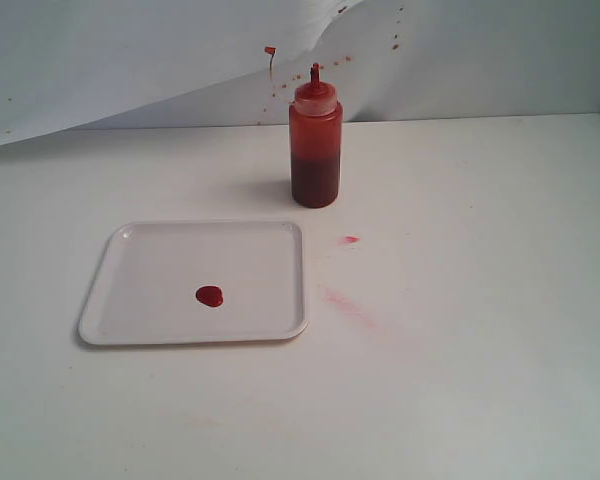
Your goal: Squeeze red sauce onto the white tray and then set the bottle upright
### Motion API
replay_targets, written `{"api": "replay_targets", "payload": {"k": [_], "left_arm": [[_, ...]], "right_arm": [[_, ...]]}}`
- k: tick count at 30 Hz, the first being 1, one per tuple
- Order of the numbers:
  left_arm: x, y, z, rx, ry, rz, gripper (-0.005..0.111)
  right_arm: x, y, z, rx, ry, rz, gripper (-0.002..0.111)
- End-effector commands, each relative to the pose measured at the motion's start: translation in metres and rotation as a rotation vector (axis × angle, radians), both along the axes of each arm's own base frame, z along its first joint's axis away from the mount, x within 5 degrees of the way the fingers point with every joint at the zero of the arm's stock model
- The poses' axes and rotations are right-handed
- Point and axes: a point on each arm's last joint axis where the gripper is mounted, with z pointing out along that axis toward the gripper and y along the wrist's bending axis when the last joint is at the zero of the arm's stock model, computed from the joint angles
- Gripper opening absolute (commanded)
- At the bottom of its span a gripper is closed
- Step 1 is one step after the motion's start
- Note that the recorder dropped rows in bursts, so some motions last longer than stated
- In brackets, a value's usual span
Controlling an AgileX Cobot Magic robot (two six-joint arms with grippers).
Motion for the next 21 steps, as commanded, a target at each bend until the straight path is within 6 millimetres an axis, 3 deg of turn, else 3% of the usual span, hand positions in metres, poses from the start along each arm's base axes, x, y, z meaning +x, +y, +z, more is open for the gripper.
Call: {"api": "replay_targets", "payload": {"k": [1,21], "left_arm": [[0.0002,-0.0002,-0.0002,-0.011,-0.012,0.001,0.000],[0.0002,-0.0002,-0.0002,-0.011,-0.012,0.001,0.000]], "right_arm": [[-0.0021,-0.0008,-0.0089,-0.063,0.101,0.003,0.000],[-0.0059,0.0061,-0.0099,-0.080,0.089,0.126,0.000]]}}
